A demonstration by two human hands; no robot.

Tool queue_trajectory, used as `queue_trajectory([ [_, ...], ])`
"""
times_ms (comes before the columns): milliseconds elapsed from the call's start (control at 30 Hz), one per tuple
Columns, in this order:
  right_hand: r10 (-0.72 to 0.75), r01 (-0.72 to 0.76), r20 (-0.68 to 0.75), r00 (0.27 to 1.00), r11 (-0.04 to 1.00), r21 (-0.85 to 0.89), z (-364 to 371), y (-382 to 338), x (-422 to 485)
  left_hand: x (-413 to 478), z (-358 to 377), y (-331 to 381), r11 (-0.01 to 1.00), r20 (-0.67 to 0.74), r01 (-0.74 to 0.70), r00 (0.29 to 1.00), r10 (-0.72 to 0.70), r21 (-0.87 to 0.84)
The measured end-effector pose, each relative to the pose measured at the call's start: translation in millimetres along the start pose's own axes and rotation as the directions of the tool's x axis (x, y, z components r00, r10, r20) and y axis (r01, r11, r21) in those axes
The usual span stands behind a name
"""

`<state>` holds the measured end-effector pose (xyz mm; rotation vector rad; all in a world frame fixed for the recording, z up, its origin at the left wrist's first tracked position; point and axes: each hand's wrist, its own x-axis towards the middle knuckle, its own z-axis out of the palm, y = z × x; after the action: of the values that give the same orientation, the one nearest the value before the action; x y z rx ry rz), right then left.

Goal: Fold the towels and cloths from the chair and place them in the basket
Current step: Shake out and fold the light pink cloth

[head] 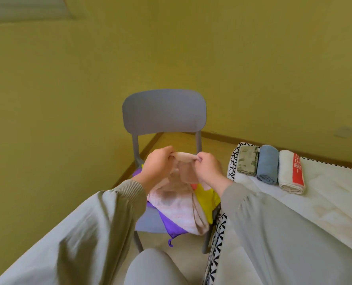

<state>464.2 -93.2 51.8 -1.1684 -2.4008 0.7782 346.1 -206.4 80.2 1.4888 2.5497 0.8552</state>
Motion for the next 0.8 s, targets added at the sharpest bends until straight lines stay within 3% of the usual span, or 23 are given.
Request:
queue_trajectory([
  [167,-0.022,0.048,-0.101,0.995,0.965,0.257,-64,-57,-15,-9,-70,40,0.989,-0.156,-0.002,0.987,-0.022,-0.148],
  [300,-0.058,0.105,-0.135,0.989,0.922,0.373,-110,-92,-41,-25,-115,69,0.949,-0.165,0.014,0.984,-0.069,-0.315],
  [467,-0.155,0.197,-0.126,0.98,0.847,0.493,-150,-131,-75,-53,-146,97,0.853,-0.102,0.036,0.989,-0.104,-0.52],
  [567,-0.233,0.178,0.0,0.973,0.744,0.644,-167,-149,-98,-66,-154,100,0.779,-0.064,0.077,0.987,-0.148,-0.622],
  [700,-0.315,0.249,0.073,0.946,0.853,0.46,-185,-155,-111,-81,-176,94,0.677,0.124,0.208,0.977,-0.171,-0.706],
  [800,-0.33,0.242,0.083,0.94,0.821,0.518,-192,-166,-117,-91,-195,92,0.696,0.211,0.252,0.967,-0.146,-0.673],
])
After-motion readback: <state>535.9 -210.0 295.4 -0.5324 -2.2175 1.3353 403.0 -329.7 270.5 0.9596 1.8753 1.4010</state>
